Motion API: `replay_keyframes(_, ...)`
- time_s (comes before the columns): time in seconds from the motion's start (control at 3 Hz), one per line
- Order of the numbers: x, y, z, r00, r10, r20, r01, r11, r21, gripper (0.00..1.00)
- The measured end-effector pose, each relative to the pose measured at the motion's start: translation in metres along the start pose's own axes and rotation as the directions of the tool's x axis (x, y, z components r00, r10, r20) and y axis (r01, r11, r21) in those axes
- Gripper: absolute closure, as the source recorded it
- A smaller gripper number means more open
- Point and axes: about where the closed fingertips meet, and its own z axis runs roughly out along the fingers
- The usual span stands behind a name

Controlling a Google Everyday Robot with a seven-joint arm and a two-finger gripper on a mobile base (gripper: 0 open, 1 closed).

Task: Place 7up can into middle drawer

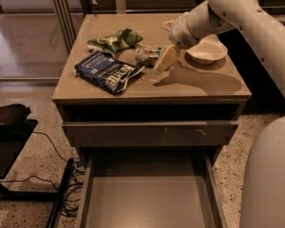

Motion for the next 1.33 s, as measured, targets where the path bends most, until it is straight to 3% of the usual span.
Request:
replay_keyframes(0.67,0.014,-0.003,0.025,1.0,0.017,-0.025,-0.017,0.9994,-0.029,0.0)
replay_keyframes(1.33,0.014,-0.003,0.025,1.0,0.017,-0.024,-0.017,0.9994,-0.029,0.42)
